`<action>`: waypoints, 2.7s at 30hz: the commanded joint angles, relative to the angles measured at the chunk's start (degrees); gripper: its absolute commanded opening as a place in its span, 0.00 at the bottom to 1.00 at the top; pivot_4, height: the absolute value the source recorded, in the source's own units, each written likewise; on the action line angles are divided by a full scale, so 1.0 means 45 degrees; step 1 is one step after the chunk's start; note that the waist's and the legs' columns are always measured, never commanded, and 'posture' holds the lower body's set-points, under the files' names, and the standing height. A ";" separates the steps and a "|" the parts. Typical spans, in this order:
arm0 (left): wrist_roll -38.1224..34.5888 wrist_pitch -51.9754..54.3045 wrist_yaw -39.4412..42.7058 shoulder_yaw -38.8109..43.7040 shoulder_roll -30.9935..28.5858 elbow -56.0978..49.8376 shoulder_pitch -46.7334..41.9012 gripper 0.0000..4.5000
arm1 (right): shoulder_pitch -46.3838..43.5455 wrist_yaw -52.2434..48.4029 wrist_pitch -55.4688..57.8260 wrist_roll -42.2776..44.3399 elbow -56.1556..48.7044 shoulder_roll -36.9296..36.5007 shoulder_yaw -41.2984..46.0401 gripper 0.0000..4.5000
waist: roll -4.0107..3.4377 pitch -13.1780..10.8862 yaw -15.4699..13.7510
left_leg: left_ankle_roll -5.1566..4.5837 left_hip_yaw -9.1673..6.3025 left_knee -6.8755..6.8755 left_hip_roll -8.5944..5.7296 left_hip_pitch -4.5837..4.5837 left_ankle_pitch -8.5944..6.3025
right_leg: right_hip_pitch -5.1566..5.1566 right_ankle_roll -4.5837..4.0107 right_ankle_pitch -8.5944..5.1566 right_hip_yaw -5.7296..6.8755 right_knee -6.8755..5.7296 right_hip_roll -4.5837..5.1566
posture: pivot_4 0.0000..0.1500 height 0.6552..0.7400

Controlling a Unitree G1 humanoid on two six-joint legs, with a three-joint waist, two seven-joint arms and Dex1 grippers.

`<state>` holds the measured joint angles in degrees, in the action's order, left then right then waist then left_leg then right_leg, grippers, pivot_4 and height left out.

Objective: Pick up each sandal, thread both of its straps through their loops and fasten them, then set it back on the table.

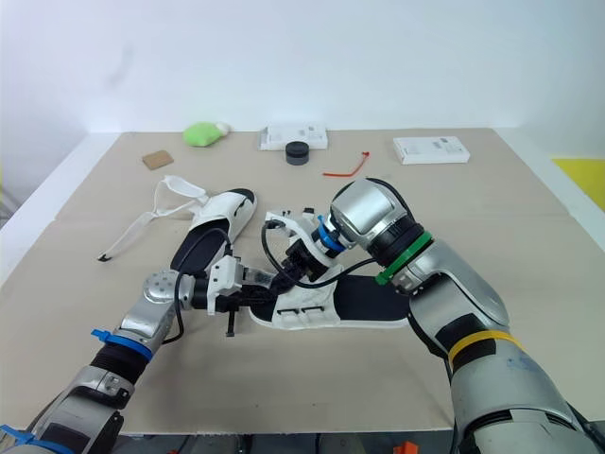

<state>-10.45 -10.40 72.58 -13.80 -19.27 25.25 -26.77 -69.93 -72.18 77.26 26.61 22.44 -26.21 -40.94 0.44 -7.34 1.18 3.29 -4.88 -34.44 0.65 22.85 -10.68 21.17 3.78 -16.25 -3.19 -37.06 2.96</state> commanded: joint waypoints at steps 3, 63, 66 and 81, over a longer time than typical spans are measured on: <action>0.1701 0.0807 0.0313 -0.1549 -0.0496 0.1881 0.1051 0.00 | -0.0102 -0.0179 -0.0251 -0.0027 -0.0136 -0.0208 0.0586 0.01 | 0.0002 -0.0002 0.0004 | 0.0001 -0.0001 0.0000 0.0001 0.0000 -0.0001 | 0.0002 0.0000 0.0000 0.0002 0.0000 0.0000 | 1.00 1.00; 0.1964 0.0331 0.1936 -0.2232 -0.1044 0.3131 -0.0414 0.00 | 1.1041 0.6268 -3.1898 -0.8495 -0.5005 -0.5772 0.6557 0.80 | 0.0145 -0.0089 0.0095 | 0.0077 0.0020 0.0083 0.0034 -0.0174 -0.0068 | -0.0150 -0.0022 -0.0144 -0.0011 0.0014 -0.0019 | 1.00 1.00; 0.1975 0.0307 0.1961 -0.2248 -0.1023 0.3182 -0.0429 0.00 | 1.1282 0.5956 -3.1463 -0.8090 -0.5029 -0.6858 0.6494 0.80 | 0.0144 -0.0088 0.0088 | 0.0075 0.0020 0.0083 0.0034 -0.0175 -0.0069 | -0.0151 -0.0023 -0.0145 -0.0011 0.0015 -0.0018 | 1.00 1.00; 0.2167 0.0145 0.2126 -0.2474 -0.1112 0.3127 -0.0497 0.00 | 1.8365 0.0880 -0.9823 0.7156 -1.0639 -1.2978 1.2373 0.80 | 0.0103 -0.0085 0.0003 | 0.0059 0.0029 0.0064 0.0021 -0.0170 -0.0115 | -0.0170 -0.0011 -0.0194 0.0030 0.0029 0.0046 | 1.00 1.00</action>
<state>-10.41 -11.91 81.82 -17.70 -21.56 31.96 -34.37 11.78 -66.13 26.21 53.62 -21.94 -83.90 10.11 0.91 -7.72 1.19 3.62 -4.75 -34.19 0.75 22.09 -11.24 20.40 3.76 -17.14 -3.03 -36.91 3.21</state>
